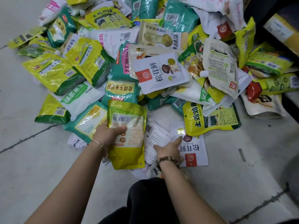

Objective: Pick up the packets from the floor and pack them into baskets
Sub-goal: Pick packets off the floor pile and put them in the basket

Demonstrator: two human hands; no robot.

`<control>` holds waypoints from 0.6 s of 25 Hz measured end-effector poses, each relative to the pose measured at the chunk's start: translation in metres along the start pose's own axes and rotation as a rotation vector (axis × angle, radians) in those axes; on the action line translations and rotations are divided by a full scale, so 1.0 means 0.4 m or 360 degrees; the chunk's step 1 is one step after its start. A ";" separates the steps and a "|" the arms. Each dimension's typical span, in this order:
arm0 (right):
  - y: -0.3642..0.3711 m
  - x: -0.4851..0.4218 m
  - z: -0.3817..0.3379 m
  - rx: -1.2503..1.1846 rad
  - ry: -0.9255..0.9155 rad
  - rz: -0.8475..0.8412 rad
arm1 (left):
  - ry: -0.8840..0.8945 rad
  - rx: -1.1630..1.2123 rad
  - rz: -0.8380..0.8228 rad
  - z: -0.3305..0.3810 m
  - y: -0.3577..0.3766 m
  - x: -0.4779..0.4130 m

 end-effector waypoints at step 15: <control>-0.033 -0.032 -0.049 -0.0804 -0.0245 -0.0078 | -0.0056 0.0198 -0.0110 -0.002 0.024 -0.028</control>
Point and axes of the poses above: each hand's wrist, its own x-axis away from the middle knuckle, its own y-axis out of the palm, z = x × y, the point moved 4 cm from there along -x, towards the middle knuckle, and after that the axes turned 14 degrees about x, right-handed, at the moved point
